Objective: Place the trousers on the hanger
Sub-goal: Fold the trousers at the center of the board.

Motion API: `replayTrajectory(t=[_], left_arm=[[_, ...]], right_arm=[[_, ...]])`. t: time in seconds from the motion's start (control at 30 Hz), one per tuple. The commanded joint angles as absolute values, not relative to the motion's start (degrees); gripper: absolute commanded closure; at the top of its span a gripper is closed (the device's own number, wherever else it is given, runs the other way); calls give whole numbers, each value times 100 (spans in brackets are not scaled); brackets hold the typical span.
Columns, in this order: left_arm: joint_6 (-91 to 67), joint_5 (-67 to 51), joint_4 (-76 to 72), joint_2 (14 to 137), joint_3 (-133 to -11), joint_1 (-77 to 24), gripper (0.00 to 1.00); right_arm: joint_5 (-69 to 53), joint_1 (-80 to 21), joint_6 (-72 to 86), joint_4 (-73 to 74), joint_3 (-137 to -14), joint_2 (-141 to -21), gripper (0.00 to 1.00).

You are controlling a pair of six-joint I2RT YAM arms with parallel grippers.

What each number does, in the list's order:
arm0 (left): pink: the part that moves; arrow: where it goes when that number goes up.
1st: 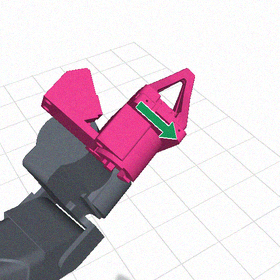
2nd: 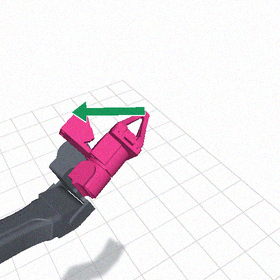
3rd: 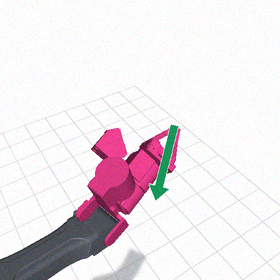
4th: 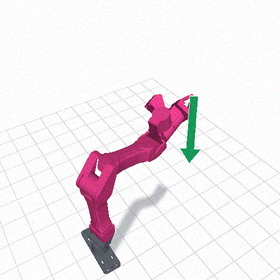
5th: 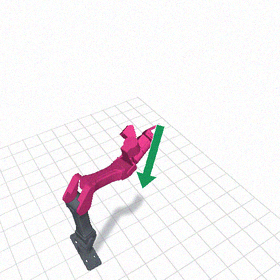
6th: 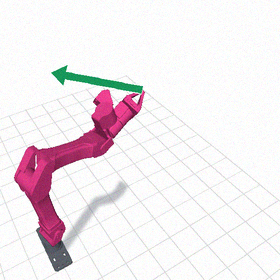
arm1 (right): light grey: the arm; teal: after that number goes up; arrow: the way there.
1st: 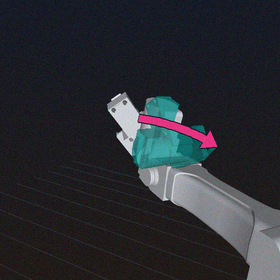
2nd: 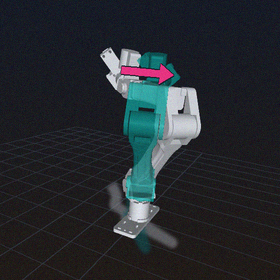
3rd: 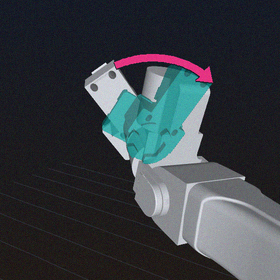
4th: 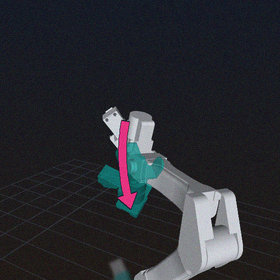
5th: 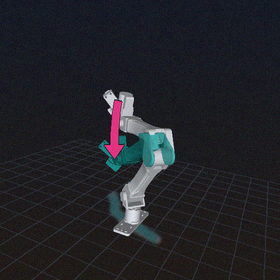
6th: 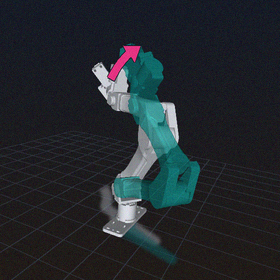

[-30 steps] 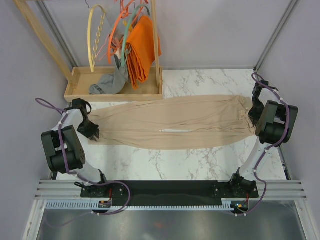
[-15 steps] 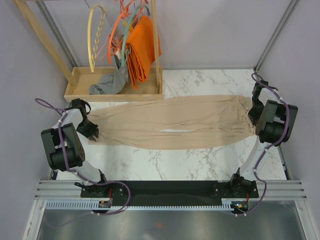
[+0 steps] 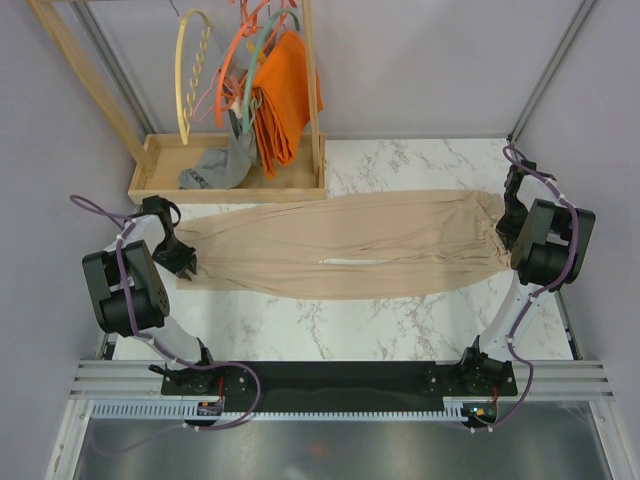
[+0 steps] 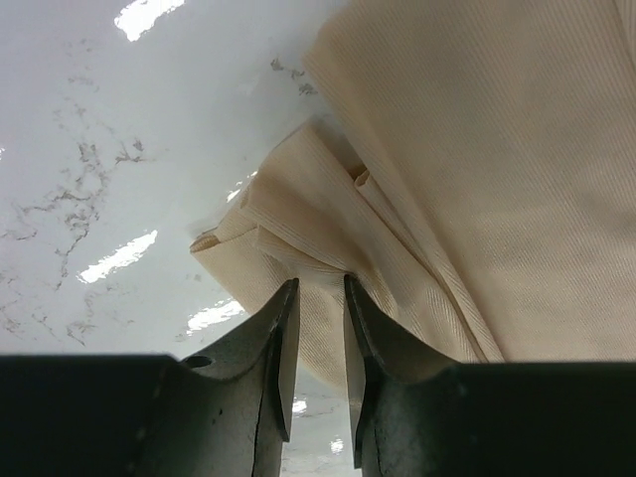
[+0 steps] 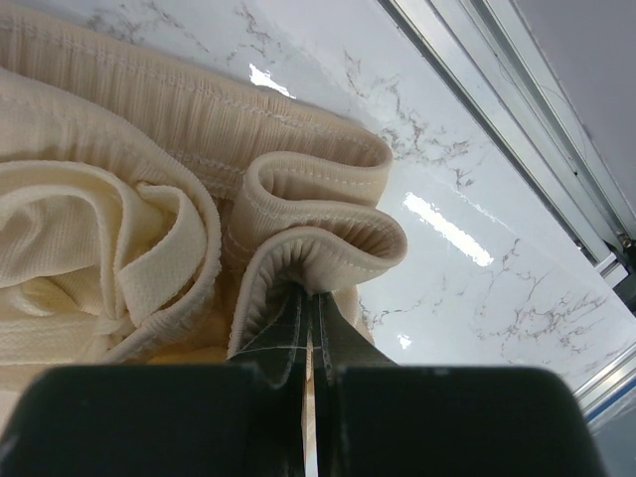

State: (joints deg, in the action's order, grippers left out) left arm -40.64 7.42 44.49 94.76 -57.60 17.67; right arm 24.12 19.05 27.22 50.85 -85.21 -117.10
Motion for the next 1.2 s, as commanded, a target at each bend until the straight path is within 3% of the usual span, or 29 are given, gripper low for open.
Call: replayTrajectory(t=[0.0, 0.2, 0.3, 0.37, 0.57, 1.17], left_arm=[[-4087, 870, 4219, 9632, -6012, 1811, 69], [-4087, 914, 4122, 9809, -6073, 1811, 79], [-4087, 905, 4113, 9809, -6056, 1811, 87], [-4069, 888, 4131, 9765, -6064, 1811, 98], [-4157, 1045, 4403, 9273, -5801, 1811, 98], [-4483, 1819, 5194, 6303, -5010, 1977, 98]], right_arm=[[2408, 1925, 2733, 5080, -8701, -11751, 100], [2391, 1916, 2742, 5080, -8719, -11760, 100], [2417, 1925, 2725, 5080, -8728, -11760, 100], [2417, 1916, 2725, 5080, -8719, -11777, 100], [2522, 1898, 2742, 5097, -8587, -11804, 100], [3304, 1863, 2769, 5651, -8394, -11180, 100]])
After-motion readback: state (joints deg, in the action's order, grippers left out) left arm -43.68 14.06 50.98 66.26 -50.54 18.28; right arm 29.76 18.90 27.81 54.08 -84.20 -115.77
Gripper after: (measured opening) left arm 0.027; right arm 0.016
